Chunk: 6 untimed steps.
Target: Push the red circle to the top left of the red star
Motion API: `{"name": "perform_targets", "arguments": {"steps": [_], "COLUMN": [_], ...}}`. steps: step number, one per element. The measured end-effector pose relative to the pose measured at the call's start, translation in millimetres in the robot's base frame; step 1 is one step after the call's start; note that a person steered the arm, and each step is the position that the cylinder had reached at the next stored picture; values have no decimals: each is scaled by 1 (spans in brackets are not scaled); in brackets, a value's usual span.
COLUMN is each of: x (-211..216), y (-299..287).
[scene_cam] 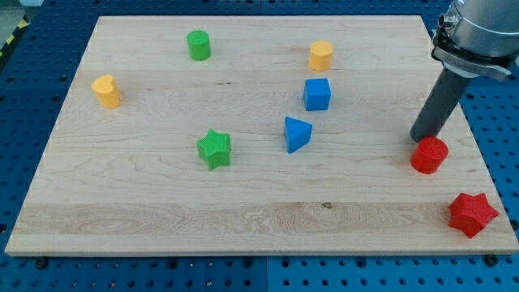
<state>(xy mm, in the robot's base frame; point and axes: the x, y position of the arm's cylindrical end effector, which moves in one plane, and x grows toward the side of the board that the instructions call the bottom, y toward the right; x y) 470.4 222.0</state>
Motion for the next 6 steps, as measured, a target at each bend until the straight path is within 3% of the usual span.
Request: {"name": "perform_targets", "arguments": {"steps": [2, 4, 6], "x": [37, 38, 48], "y": [-8, -54, -42]}}
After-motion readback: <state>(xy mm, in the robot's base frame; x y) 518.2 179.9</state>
